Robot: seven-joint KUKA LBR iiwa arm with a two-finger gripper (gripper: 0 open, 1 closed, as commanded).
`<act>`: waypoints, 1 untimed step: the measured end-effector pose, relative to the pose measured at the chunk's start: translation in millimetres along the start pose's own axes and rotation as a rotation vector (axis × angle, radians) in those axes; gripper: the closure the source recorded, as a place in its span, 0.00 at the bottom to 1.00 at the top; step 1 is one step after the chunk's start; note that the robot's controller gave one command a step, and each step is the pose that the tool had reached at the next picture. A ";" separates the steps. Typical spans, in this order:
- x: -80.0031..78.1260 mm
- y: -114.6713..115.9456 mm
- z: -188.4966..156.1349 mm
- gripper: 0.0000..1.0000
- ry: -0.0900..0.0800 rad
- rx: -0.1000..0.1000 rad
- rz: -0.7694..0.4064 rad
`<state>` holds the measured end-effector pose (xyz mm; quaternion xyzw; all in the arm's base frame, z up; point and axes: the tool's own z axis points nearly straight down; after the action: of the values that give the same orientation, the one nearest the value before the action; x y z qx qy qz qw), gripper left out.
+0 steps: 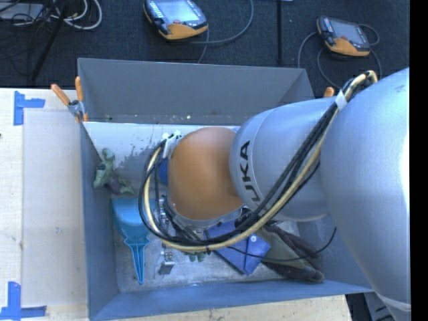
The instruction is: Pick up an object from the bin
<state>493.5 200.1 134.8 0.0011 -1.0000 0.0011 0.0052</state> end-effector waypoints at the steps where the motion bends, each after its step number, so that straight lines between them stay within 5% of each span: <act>1: -2.2 -0.9 -3.8 0.00 -0.007 -0.002 0.004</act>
Offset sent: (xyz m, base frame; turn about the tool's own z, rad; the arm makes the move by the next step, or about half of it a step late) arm 0.0414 0.0337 -0.0648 -0.7079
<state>495.8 199.2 138.6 -0.0008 -1.0000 0.0004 0.0018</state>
